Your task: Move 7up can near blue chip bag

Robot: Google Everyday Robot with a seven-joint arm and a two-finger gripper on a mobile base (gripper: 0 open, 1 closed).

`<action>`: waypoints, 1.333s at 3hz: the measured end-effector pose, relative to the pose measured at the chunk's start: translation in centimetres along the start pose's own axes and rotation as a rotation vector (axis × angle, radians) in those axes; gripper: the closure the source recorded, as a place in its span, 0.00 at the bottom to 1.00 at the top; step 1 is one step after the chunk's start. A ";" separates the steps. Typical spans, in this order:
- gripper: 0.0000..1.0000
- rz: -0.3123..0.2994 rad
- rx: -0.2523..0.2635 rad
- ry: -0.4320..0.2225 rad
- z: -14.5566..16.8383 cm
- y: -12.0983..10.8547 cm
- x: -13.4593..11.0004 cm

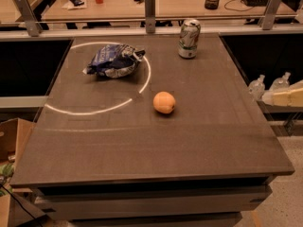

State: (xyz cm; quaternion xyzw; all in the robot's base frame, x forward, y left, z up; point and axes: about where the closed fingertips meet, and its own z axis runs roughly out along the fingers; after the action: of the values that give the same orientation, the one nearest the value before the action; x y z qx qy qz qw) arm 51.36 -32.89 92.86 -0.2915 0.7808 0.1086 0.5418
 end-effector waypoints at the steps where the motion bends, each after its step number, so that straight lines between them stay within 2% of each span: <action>1: 0.00 0.002 0.004 -0.013 1.0 -0.1 0.1; 3: 0.00 0.052 0.045 -0.104 10.5 -0.6 -0.2; 4: 0.00 0.065 0.067 -0.124 14.3 -1.1 -1.3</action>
Offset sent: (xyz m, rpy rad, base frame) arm 0.1020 0.0432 -0.0479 0.1023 -0.0928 -0.0695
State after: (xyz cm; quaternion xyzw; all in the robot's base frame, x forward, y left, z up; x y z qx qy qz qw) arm 63.52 -26.35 88.61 -0.2402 0.7581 0.1179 0.5948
